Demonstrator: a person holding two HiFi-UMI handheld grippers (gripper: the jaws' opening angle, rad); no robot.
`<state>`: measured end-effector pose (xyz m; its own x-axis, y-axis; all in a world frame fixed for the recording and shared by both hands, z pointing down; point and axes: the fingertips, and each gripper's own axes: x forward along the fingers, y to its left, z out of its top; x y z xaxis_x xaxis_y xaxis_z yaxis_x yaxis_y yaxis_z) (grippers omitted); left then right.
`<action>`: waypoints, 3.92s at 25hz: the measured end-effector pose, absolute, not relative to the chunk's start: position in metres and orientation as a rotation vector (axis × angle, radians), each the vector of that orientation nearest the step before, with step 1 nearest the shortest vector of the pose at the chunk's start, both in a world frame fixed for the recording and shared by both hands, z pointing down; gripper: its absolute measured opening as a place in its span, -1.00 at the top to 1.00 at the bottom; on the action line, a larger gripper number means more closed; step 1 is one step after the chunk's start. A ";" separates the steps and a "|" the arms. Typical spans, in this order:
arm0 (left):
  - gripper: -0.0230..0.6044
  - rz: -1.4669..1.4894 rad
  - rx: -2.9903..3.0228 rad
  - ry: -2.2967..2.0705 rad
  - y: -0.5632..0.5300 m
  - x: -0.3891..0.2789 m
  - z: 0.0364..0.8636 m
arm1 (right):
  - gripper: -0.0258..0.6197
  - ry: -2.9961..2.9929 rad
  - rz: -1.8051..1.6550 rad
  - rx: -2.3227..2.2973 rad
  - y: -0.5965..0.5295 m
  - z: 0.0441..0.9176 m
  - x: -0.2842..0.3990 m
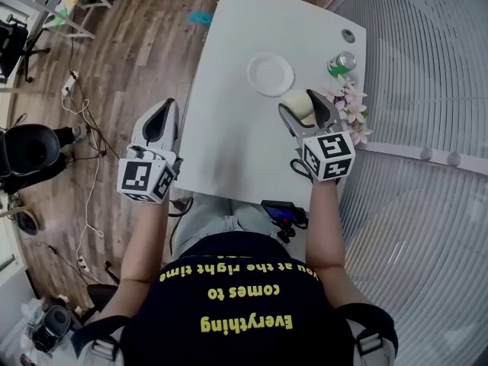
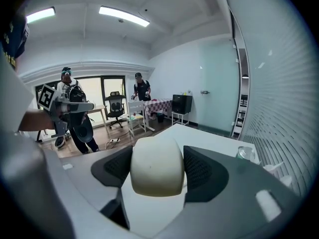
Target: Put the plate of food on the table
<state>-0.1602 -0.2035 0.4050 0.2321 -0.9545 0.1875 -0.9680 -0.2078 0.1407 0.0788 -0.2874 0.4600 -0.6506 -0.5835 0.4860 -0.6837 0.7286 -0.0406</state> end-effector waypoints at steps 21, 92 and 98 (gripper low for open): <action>0.93 0.122 2.171 -1.808 -0.199 -0.193 0.454 | -0.10 -2.461 0.372 0.976 -0.346 0.508 0.038; 0.93 0.141 2.152 -1.764 -0.206 -0.202 0.480 | 0.37 -2.316 0.411 0.988 -0.387 0.594 0.038; 0.93 0.127 2.172 -1.768 -0.216 -0.203 0.476 | 0.69 -2.376 0.411 1.039 -0.391 0.579 0.034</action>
